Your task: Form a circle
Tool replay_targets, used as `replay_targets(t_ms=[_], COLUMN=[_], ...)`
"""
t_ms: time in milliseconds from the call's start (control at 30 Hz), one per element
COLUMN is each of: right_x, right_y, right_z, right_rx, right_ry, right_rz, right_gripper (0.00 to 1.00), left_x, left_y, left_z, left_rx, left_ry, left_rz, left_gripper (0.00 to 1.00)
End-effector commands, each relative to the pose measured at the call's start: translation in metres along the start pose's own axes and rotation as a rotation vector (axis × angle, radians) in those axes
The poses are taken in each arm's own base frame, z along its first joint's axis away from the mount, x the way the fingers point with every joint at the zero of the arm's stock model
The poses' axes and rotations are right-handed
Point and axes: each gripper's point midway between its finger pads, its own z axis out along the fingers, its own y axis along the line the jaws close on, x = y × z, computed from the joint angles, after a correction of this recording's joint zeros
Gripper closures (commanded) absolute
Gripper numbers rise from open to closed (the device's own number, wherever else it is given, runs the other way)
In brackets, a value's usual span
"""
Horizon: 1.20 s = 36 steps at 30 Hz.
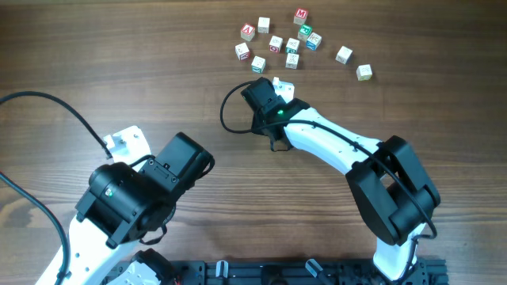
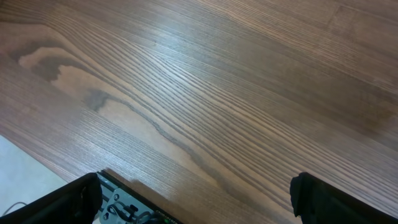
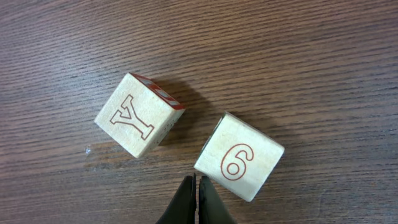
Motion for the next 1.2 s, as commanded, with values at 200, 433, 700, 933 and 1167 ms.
replay_targets(t_ms=[200,433,700,933,1167], right_x=[-0.006,-0.009,0.006,0.012,0.006], right_y=[-0.009,-0.007,0.010,-0.009,-0.008], right_z=[0.010,0.010,0.010,0.018,0.018], right_rx=[0.044,0.034,-0.064,0.005,0.010], right_ry=[-0.044,-0.052,0.033,0.020,-0.010], right_rz=[0.019,0.006,-0.108,-0.030,-0.026], right_gripper=[0.95,0.96,0.95,0.95,0.95], left_x=[0.000,0.000,0.000,0.000,0.000], left_y=[0.001,0.001,0.001,0.001,0.001], left_z=[0.000,0.000,0.000,0.000,0.000], left_rx=[-0.002,-0.002,-0.002,-0.002,-0.002], left_ry=[-0.005,-0.005,-0.005,-0.005,-0.005], left_rz=[-0.013,-0.013,-0.013,-0.013,-0.013], left_gripper=[0.00,0.00,0.00,0.00,0.00])
